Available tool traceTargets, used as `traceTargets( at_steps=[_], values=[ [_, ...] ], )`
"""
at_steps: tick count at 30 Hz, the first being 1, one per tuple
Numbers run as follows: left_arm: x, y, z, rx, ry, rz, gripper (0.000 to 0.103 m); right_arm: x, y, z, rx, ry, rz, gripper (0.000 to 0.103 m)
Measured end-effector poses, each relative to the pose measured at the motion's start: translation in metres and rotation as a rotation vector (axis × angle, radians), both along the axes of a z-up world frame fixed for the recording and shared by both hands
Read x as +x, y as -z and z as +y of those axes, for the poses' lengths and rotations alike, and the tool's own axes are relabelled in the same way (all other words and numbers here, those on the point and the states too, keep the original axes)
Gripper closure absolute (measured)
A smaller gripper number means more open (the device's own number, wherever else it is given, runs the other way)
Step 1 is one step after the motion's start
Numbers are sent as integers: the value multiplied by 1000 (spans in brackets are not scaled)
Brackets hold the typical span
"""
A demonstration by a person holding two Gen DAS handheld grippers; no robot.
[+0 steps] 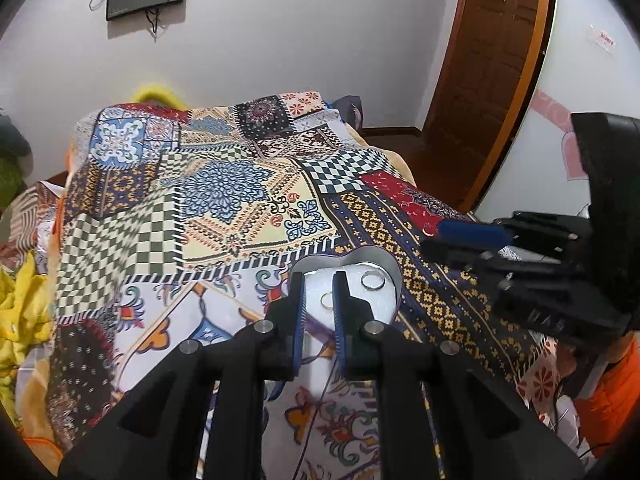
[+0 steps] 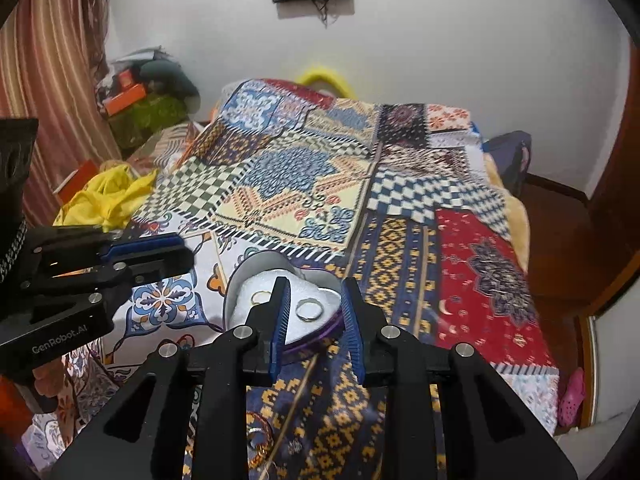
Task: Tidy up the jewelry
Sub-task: 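Lift both tools out of the tin toward the remaining jewelry, then grasp the red beaded bracelet with the left tool while the right grasps the star pendant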
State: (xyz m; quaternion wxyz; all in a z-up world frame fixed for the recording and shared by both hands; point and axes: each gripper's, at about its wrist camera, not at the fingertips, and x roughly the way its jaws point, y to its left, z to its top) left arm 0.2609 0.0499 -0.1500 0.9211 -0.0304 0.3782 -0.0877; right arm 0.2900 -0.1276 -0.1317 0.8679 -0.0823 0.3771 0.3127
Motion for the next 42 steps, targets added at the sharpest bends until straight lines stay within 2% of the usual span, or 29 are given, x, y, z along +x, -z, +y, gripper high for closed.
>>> traceTargets(
  at_steps=[7,9,14,22,32,36,42],
  values=[
    [-22,-9,4,14,-10,-4,86,-16,-11,-15,-3,42,-19,78],
    [-27,-9,4,25,-12,1,82,-21,-12,-17,-2,46,-21,78],
    [-42,-3,7,33,-12,27,81,-36,-11,-22,-10,65,-29,78],
    [-62,19,12,31,-10,88,76,-50,14,-24,-26,81,33,78],
    [-59,52,4,29,20,181,76,-62,47,-27,-64,91,106,78],
    [-56,60,-1,28,32,192,64,-64,54,-27,-63,85,125,78],
    [-48,69,-6,36,41,209,63,-66,59,-22,-57,65,126,78]
  ],
)
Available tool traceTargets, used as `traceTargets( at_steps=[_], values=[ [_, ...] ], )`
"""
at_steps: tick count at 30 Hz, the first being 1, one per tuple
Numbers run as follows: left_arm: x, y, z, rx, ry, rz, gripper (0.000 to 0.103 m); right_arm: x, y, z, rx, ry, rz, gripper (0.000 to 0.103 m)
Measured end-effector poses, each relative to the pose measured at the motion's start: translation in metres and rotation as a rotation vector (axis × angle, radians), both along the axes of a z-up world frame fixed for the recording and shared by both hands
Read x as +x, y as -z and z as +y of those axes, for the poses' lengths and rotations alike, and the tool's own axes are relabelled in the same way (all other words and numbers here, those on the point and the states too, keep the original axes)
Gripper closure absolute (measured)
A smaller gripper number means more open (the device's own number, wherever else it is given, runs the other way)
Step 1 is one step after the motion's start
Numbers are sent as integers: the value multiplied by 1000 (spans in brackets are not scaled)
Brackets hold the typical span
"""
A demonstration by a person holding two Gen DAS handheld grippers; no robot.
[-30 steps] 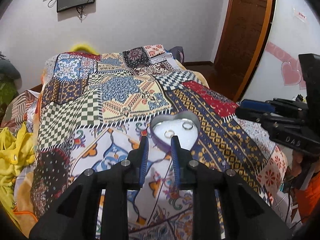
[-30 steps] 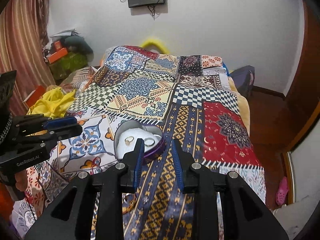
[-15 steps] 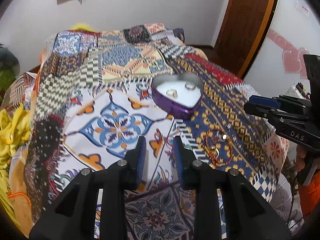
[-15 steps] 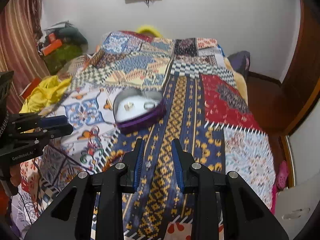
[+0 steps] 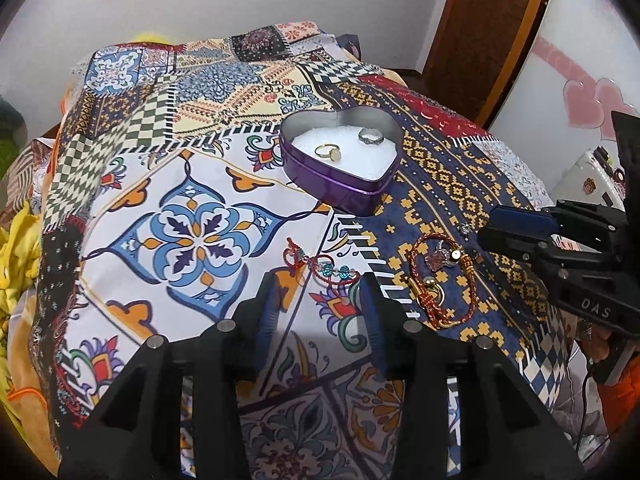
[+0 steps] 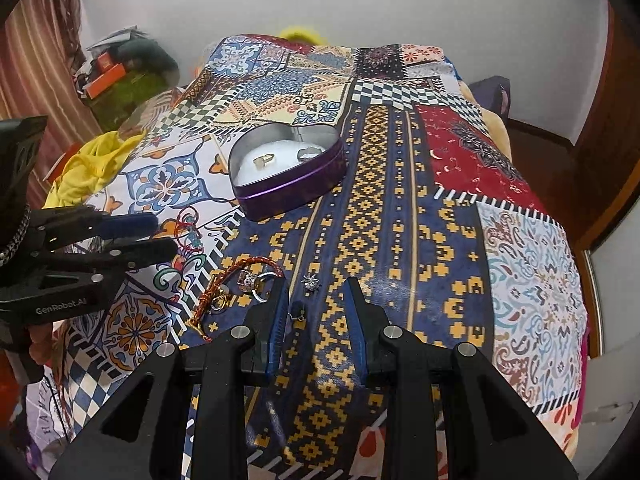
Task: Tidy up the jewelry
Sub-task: 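Grasp the red beaded bracelet with the left tool while the right grasps the star pendant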
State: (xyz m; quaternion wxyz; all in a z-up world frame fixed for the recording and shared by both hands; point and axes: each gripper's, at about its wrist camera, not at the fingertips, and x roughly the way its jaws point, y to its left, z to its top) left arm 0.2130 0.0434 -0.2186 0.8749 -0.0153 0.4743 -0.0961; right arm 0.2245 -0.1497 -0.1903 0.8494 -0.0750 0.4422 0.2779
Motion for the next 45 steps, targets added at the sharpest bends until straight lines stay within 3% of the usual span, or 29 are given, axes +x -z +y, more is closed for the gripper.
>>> traceTargets(
  at_steps=[9,15,24,35,45],
  values=[
    [10,10,-4,-1,-6,9,63,2,12,3,16,-14,0,78],
    [11,13,-7,19,-5,-4,62,3,14,3,30,-24,2,94],
    [11,14,-7,23,-5,-16,63,1,4,-5,55,-21,6,94],
    [11,15,5,-4,-67,-23,96,-1,10,-1,7,-40,42,94],
    [9,14,5,-8,-67,-33,96,5,15,10,-21,-52,-14,94]
  ],
)
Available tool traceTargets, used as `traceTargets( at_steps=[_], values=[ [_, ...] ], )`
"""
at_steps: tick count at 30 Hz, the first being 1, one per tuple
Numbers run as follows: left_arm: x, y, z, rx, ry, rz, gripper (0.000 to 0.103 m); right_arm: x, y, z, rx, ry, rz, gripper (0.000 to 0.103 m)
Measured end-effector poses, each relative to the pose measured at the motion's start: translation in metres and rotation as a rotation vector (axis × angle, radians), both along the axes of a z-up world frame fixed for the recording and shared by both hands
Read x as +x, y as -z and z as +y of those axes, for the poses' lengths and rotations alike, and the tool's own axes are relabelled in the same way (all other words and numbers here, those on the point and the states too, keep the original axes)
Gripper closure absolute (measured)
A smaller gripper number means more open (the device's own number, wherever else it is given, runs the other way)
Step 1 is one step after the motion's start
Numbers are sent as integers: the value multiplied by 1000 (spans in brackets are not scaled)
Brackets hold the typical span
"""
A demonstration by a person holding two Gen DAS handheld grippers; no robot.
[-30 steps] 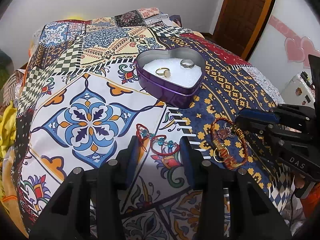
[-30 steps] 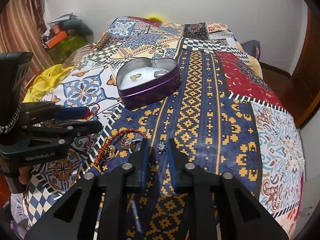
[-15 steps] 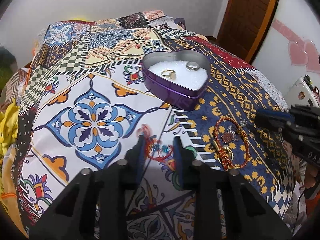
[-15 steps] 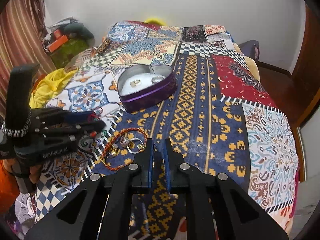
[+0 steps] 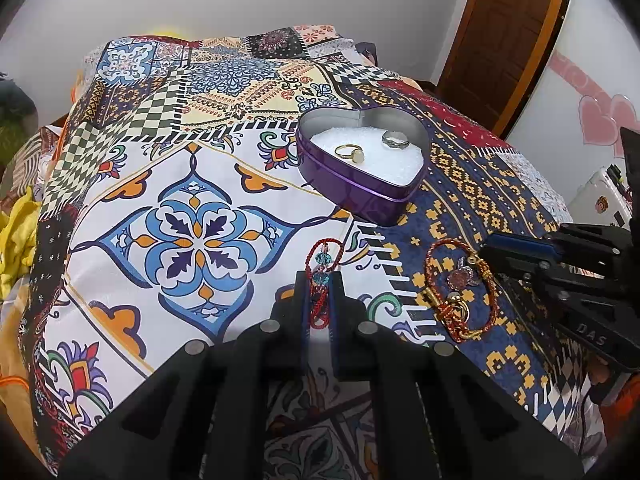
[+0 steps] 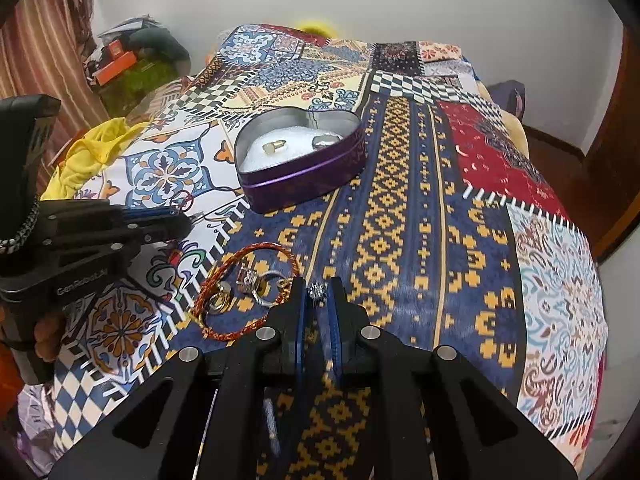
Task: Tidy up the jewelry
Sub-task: 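Grasp the red beaded bracelet with the left tool while the right grasps the star pendant, then carry the bracelet and pendant into the heart tin and open both tools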
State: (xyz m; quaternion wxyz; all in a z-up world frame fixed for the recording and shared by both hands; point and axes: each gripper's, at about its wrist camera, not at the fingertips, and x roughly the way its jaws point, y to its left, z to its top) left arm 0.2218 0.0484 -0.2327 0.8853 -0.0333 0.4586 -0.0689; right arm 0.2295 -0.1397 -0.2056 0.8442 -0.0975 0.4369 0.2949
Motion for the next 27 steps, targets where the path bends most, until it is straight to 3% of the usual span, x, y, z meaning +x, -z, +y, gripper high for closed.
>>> traceTargets(
  at_steps=[8,27],
  values=[
    [-5,-6,-2,11,-1,-4,96,0,-9,-5,5,16,-18,94],
    [-21,-73,-12,5,14,-153,96,-8,-89,-14,106,52,-194,94]
  ],
)
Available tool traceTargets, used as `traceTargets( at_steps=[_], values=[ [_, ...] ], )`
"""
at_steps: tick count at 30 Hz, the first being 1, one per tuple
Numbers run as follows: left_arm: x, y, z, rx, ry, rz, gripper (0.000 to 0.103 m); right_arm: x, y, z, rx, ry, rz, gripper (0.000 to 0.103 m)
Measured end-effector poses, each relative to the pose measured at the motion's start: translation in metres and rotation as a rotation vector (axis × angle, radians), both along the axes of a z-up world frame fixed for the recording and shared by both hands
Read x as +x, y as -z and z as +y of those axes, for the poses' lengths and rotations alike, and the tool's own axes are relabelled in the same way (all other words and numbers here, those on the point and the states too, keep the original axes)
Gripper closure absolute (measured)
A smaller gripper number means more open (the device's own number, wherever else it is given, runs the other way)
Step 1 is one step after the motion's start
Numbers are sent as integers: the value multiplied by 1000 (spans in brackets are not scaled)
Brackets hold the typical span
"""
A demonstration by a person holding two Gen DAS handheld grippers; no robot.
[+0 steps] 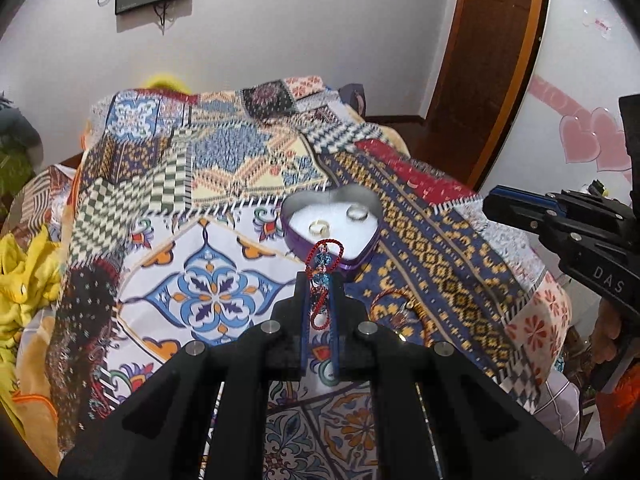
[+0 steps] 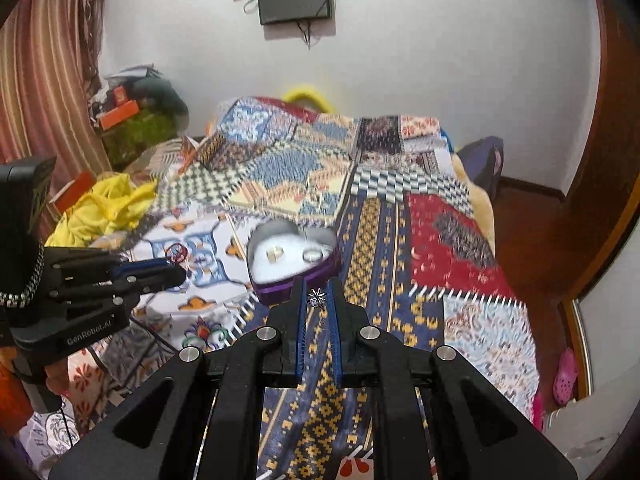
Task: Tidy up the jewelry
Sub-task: 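Carry the bracelet and pendant into the heart tin and open both tools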
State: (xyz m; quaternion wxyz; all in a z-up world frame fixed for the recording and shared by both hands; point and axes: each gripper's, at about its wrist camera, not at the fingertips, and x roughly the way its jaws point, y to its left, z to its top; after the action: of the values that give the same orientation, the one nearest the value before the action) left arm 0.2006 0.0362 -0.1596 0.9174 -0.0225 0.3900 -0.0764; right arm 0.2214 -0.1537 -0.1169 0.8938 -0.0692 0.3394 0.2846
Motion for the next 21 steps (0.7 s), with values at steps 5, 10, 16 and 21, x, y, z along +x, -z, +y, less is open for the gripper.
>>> traceTargets(
  at_steps=[5,10,16,21],
  values=[
    [1,-16,-2,0,6,-42,96,3,-14,7,18,-11,-39,94],
    [7,-28,-3,-1,9,-76,96,9,-22,16,36,-24,-65,94],
    [18,-35,-2,-5,6,-103,96,17,-24,25,52,-43,-74,94],
    [28,-37,3,-11,-6,-117,96,29,-16,37,55,-67,-49,94]
  ],
)
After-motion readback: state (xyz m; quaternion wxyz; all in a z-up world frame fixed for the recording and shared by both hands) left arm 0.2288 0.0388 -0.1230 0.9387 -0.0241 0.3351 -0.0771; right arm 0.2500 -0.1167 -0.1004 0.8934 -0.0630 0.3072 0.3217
